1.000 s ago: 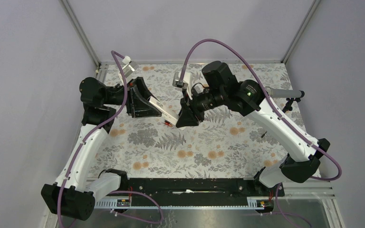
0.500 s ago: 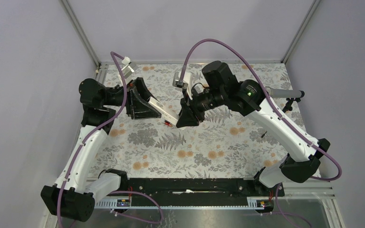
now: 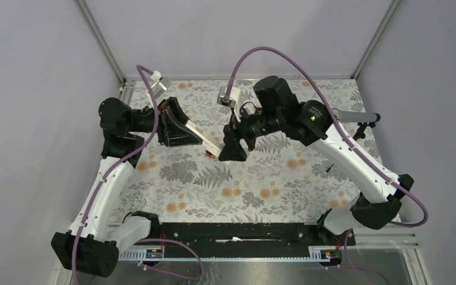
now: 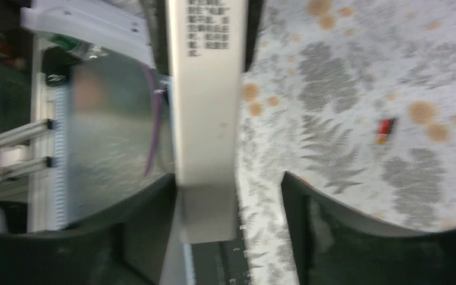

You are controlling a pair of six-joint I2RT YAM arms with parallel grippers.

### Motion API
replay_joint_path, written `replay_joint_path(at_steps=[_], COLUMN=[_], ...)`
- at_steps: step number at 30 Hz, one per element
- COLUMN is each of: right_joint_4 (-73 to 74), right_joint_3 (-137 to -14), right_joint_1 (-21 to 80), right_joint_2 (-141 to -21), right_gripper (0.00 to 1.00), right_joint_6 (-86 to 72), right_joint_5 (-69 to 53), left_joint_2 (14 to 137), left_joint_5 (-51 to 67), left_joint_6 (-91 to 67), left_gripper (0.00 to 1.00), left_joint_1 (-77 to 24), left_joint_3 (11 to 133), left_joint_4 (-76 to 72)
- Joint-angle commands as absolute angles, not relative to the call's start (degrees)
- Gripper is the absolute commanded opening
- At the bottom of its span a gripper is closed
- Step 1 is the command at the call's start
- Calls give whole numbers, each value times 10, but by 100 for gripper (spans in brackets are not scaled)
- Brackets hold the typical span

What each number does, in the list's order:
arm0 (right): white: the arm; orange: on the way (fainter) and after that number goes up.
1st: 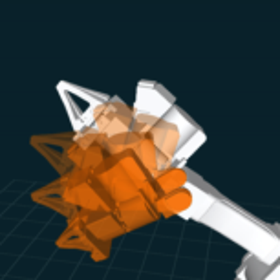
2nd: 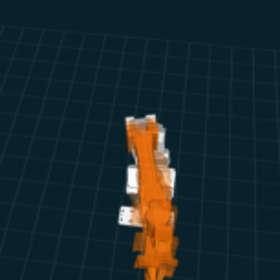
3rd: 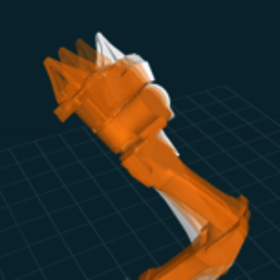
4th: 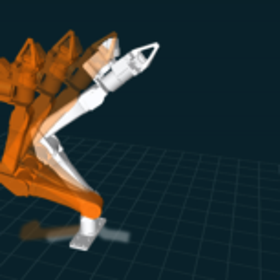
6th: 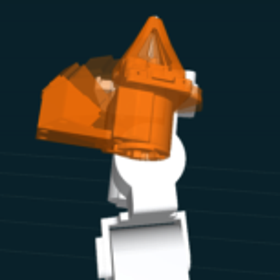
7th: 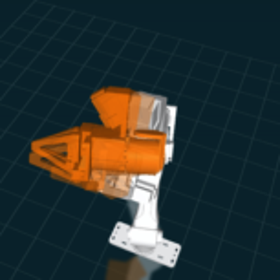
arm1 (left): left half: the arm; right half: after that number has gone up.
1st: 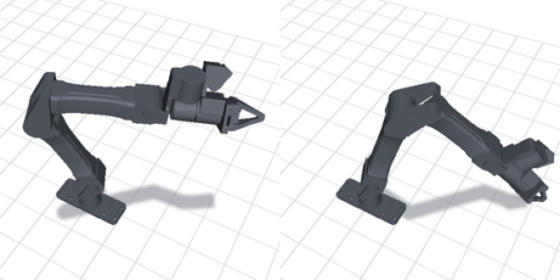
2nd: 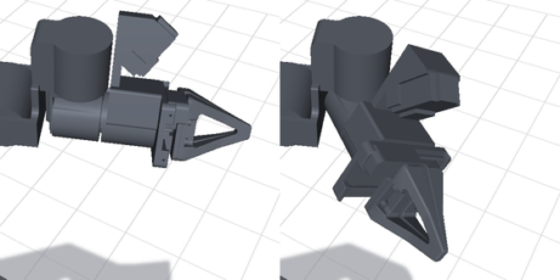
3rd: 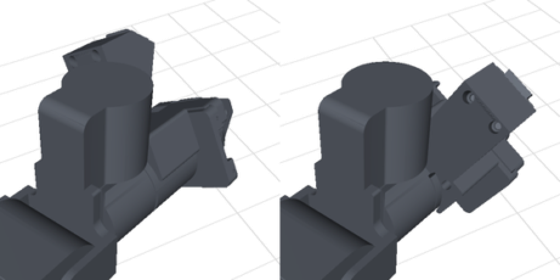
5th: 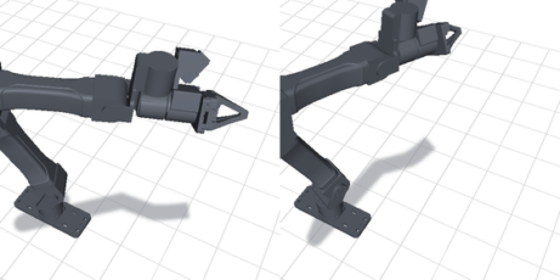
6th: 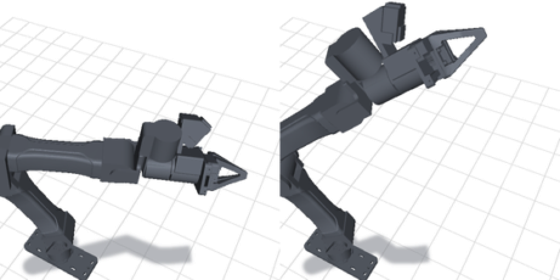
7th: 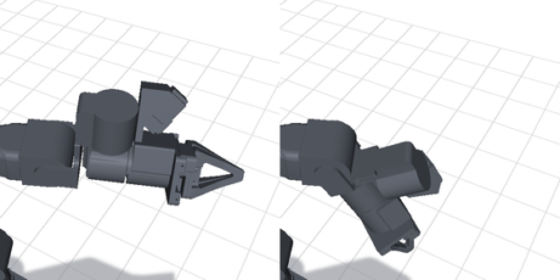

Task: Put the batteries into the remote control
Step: Pick up the remote control from the center of the board, then remove the battery cover from the remote control.

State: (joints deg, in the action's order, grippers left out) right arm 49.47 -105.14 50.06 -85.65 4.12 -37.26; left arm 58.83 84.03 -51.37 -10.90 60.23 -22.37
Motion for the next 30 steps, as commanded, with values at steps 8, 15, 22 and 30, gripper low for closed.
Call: replay_joint_path(at_steps=[8,15,22,30], right_joint_4=[186,9,35,-189], right_joint_3=[-921,-810,-815,-734], right_joint_1=[357,349,349,349], right_joint_2=[-757,-694,-708,-701], right_gripper=[100,100,100,100], right_joint_6=[-279,-493,-553,-725], right_joint_5=[-349,-327,-331,-393], left_joint_2=[613,538,537,533], left_joint_5=[599,539,585,638], left_joint_6=[-104,-196,-294,-402], left_gripper=[0,0,0,0], left_joint_1=[-142,-142,-142,-142], left_joint_3=[813,702,692,691], left_joint_4=[315,67,-91,-233])
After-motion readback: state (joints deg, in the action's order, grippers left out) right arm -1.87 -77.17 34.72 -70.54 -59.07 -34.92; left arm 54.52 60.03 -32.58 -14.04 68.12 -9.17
